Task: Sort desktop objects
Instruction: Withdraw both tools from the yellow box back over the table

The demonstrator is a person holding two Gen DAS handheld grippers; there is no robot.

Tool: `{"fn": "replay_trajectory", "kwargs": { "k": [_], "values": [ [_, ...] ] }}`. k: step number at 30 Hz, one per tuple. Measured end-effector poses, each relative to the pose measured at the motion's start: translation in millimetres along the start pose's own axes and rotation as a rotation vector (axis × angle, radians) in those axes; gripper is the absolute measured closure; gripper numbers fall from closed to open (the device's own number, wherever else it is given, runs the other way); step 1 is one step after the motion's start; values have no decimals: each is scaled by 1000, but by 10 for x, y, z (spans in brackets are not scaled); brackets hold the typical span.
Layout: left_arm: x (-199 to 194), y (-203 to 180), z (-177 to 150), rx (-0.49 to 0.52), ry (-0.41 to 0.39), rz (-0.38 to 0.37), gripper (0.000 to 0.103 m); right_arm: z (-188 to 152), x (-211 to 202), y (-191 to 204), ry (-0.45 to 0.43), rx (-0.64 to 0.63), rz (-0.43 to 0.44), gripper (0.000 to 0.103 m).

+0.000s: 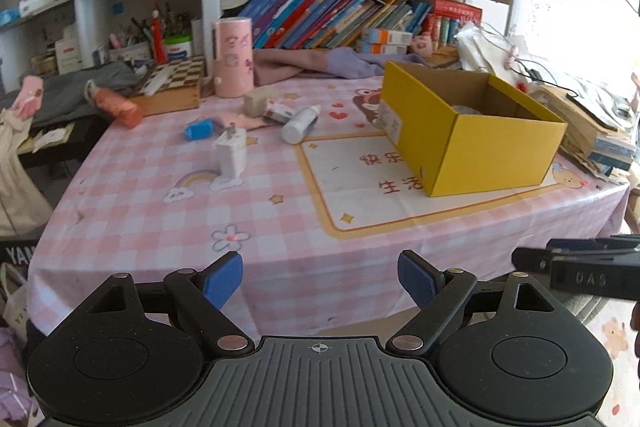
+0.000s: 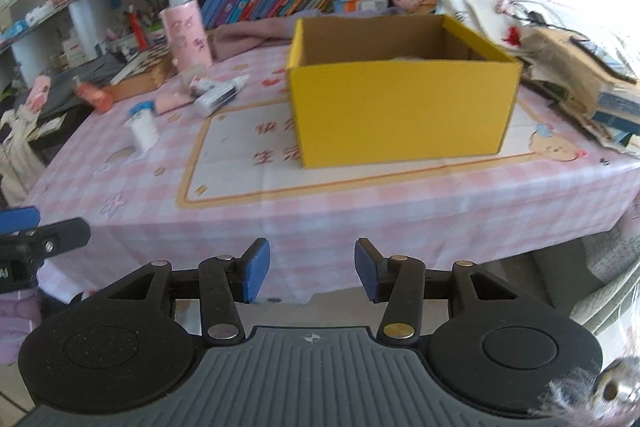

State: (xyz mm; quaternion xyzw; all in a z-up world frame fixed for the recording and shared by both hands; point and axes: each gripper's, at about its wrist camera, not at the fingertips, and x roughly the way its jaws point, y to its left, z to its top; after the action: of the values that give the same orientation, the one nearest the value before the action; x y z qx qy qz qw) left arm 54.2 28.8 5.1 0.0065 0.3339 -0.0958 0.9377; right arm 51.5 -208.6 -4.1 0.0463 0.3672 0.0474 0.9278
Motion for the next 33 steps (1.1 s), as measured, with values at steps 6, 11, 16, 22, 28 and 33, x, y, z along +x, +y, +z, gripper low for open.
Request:
{"fn": "replay_trajectory", "kwargs": {
  "k": [6, 11, 16, 22, 28, 33],
  "values": [
    [-17, 100, -35, -17, 3, 16, 15, -14, 70, 206, 29, -65, 54, 52],
    [-26, 199, -65, -36, 5, 30, 13, -23, 113, 403, 48, -134, 97, 51],
    [-45, 320, -87, -63, 7, 43, 13, -40, 135, 587, 56, -199, 132, 48],
    [-91, 480, -118, -94, 6, 81, 12, -16, 190, 791, 60, -247, 164, 47],
    [-138, 610, -98, -115, -5, 107, 12, 54, 245, 946, 59, -270, 188, 47],
    [-113, 656, -59, -119, -10, 114, 12, 121, 288, 1036, 48, -285, 197, 47]
  ]
}}
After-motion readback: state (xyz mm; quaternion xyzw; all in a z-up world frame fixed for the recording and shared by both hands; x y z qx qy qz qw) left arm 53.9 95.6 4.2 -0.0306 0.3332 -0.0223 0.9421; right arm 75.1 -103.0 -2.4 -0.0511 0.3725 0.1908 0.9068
